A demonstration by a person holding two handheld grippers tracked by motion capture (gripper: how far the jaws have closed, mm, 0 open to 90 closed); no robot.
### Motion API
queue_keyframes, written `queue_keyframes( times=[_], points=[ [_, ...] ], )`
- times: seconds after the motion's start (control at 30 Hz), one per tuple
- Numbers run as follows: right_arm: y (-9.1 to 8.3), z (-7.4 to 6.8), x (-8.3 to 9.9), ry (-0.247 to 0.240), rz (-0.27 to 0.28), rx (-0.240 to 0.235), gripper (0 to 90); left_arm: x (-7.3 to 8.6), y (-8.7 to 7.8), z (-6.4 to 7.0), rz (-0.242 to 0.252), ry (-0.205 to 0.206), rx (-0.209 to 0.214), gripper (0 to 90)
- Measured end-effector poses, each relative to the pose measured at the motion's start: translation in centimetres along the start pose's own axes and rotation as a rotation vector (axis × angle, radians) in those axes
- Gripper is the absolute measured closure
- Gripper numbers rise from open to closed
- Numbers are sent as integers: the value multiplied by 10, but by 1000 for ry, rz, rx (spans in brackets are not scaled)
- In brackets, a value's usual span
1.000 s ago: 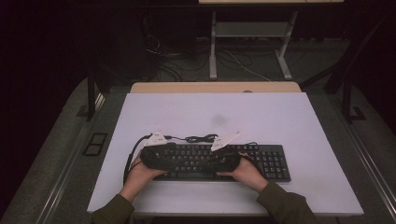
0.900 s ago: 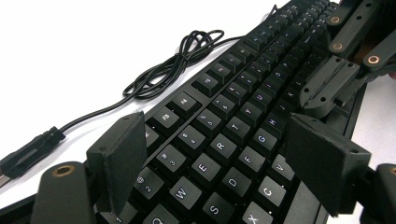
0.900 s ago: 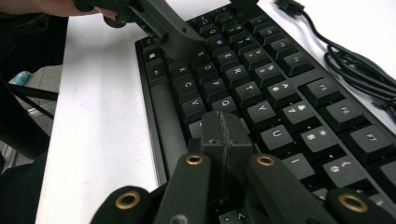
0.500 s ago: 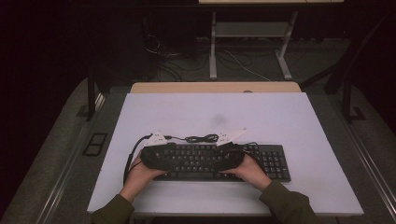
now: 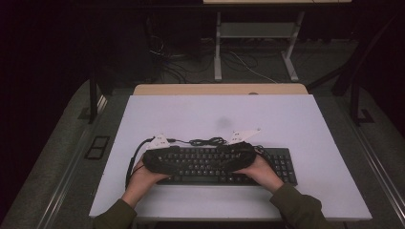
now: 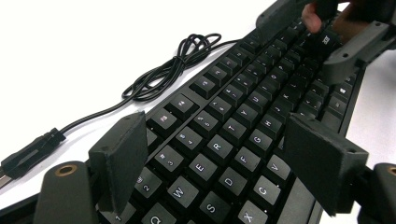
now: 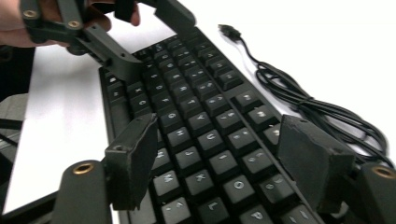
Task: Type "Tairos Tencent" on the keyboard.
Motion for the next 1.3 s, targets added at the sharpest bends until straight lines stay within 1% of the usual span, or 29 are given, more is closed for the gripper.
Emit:
queue_keyframes(
  times=[0.27, 0.37, 0.47, 0.57, 0.7, 0.87, 0.97, 1.07, 1.27, 1.3],
  points=[
    [-3, 11, 2, 14, 7, 28, 257, -1, -1, 3, 7, -2, 12, 249],
    [-4, 15, 2, 20, 10, 37, 256, -1, -3, 6, 5, 2, 23, 294],
    [-5, 17, 2, 25, 9, 44, 255, 0, -3, 8, 0, 9, 38, 357],
    [-5, 19, 3, 28, 12, 48, 253, 1, -2, 11, -8, 13, 57, 438],
    [-5, 22, 4, 35, 17, 60, 244, 2, -1, 17, -25, 21, 88, 570],
    [-6, 25, 4, 45, 21, 69, 236, 3, 0, 24, -36, 21, 134, 732],
    [-7, 26, 3, 49, 30, 70, 235, 5, 1, 27, -56, 33, 153, 825],
    [-8, 27, 2, 49, 30, 72, 234, 7, 2, 28, -75, 43, 160, 888],
    [-9, 27, 1, 52, 38, 76, 234, 12, 4, 29, -106, 51, 165, 894],
    [-9, 27, 1, 51, 36, 77, 234, 13, 4, 29, -115, 60, 167, 894]
  ],
)
Point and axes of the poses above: each handheld gripper's, and its own axes: y roughly forward along the jaws, x roughly out of its underside, z roughly to its right, the point moved 10 cm from there along y, roughly forward along the jaws, and after that the axes turned 9 degrees about x, right-handed, at the moved point
